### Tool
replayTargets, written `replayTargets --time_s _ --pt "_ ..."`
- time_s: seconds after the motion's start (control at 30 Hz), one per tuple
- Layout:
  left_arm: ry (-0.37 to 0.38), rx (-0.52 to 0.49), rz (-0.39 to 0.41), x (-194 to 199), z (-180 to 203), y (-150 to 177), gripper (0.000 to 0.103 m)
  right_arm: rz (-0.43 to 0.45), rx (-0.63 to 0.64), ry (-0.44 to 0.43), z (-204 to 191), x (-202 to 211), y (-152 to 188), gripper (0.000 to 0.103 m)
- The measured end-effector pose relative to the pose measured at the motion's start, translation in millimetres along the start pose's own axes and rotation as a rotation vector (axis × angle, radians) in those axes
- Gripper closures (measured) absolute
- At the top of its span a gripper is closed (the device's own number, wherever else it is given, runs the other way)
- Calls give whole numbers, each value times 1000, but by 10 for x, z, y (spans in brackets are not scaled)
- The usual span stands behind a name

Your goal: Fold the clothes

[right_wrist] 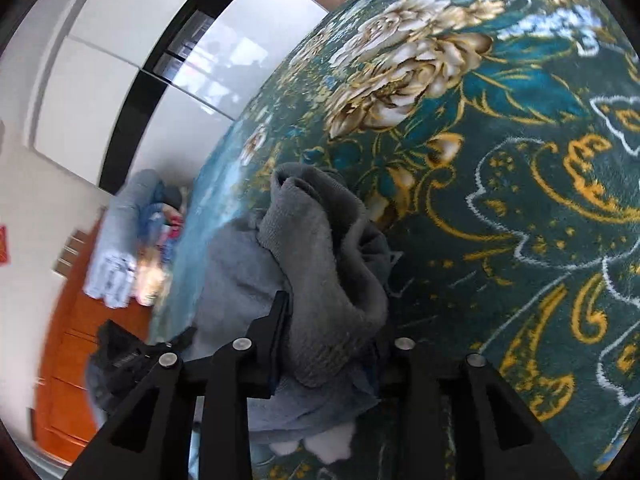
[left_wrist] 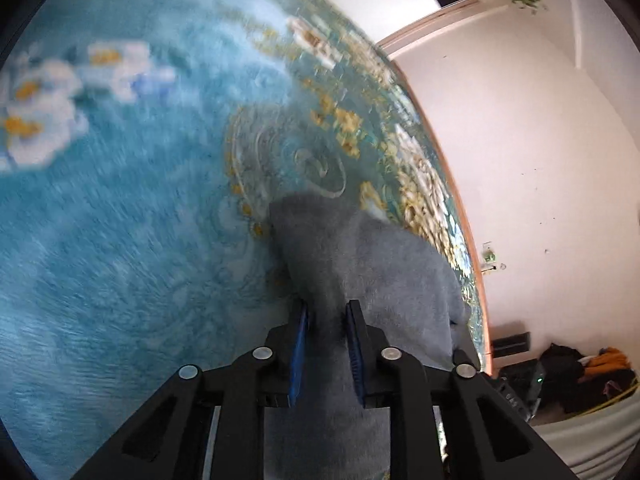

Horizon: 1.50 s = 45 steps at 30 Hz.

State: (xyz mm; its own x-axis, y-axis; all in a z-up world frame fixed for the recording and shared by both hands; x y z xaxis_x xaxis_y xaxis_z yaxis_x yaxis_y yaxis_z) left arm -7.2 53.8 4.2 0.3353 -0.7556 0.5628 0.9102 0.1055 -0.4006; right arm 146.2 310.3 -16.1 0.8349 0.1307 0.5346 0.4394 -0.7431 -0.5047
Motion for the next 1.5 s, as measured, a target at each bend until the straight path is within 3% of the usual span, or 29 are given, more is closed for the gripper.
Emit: replayTargets --time_s 0.03,0.2,0.33,0.43,0.53,0.63,0.73,0.87,1.0,1.1,1.2,1.37,1.5 --pt "-3 -27 25 104 73 -35 79 2 35 8 -57 15 7 65" --pt "-37 -209 132 464 453 -30 50 11 212 48 -342 93 37 65" --pt "-57 -364 83 319 730 382 49 18 353 80 -573 157 54 65" --pt "-112 -442 33 123 641 662 49 27 417 123 -613 170 42 65" --pt "-160 -427 -7 -85 403 766 49 48 365 221 -287 94 -32 65" --pt "-150 -380 -7 -151 342 740 49 -30 273 252 33 -153 -20 67" --pt "-145 -347 2 -140 318 725 49 -20 305 265 16 -131 -33 67" --pt "-170 -408 76 221 454 859 48 18 362 241 -175 145 -15 67" --pt "-194 -385 129 451 405 1243 38 60 348 216 -162 509 286 60" --pt "-217 -322 63 404 253 1655 38 43 338 254 2 550 587 59" --pt "-263 -338 74 337 288 1724 38 28 343 301 171 566 818 59" --pt "-344 -366 108 215 370 1788 34 55 390 337 140 599 869 58" --pt "-417 -444 177 183 383 1932 31 98 426 306 132 573 951 41"
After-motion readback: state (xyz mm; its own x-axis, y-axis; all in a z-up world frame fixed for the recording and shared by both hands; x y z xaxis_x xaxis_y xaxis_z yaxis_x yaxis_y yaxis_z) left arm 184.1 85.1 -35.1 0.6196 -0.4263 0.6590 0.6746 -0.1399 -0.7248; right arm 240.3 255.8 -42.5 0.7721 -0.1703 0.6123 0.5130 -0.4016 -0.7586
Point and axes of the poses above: each gripper's, at about its wrist camera, not at the fingertips, and x roughly against the way its jaws point, z to its right, y to its underside, the point moved 8 cm from there along -x, roughly the way its jaws point, and after that the axes turned 8 degrees about z, right-handed, at the moved point
